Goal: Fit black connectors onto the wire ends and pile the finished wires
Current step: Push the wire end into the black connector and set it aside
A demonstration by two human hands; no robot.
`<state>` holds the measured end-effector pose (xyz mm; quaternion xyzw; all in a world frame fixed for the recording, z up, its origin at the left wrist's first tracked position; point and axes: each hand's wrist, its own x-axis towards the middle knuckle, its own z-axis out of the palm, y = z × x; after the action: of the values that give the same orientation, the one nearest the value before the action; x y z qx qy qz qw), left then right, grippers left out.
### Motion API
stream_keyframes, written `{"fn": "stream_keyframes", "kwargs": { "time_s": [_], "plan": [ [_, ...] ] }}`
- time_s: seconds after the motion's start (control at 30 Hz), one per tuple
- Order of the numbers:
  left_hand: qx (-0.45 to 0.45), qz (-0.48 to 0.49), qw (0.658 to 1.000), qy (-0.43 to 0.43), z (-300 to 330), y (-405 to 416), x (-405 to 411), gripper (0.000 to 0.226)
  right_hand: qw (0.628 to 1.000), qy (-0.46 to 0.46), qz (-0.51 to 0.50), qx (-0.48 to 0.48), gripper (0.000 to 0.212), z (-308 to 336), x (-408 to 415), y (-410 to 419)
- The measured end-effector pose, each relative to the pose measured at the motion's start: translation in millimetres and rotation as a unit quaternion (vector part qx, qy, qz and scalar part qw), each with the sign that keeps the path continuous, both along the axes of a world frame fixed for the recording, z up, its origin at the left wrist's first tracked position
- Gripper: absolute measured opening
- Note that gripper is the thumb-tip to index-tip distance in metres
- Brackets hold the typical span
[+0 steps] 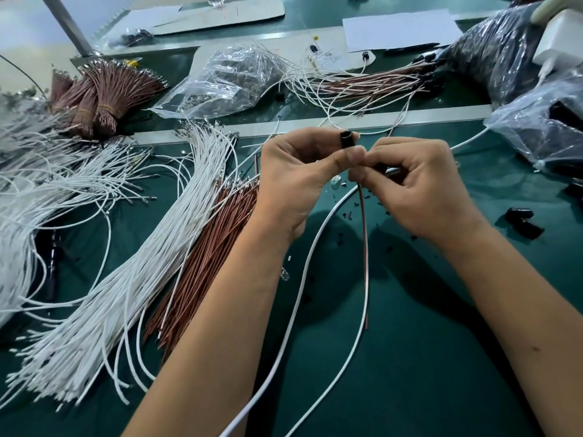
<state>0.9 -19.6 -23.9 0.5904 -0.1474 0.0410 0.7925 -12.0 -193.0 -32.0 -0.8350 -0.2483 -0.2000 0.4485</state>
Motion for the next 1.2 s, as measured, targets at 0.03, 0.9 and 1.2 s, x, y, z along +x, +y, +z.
{"fn": "stream_keyframes", "kwargs": {
  "time_s": [0.03, 0.9, 1.2],
  "plan": [
    [-0.001, 0.0, 1.0, 0.003, 0.2, -0.3, 0.0, 0.021, 1.0, 0.013, 0.009, 0.007, 0.007, -0.6, 0.4, -0.6],
    [-0.038, 0.07, 0.988, 0.132, 11.7, 51.3, 11.5, 0.018, 0.972, 0.021, -0.059, -0.225, 0.019, -12.5, 15.9, 21.5],
    [-0.296, -0.086, 0.943, 0.129, 15.4, 69.1, 12.1, 0.025, 0.973, -0.004, 0.146, -0.178, 0.023, -1.4, -23.3, 59.7]
  ]
}}
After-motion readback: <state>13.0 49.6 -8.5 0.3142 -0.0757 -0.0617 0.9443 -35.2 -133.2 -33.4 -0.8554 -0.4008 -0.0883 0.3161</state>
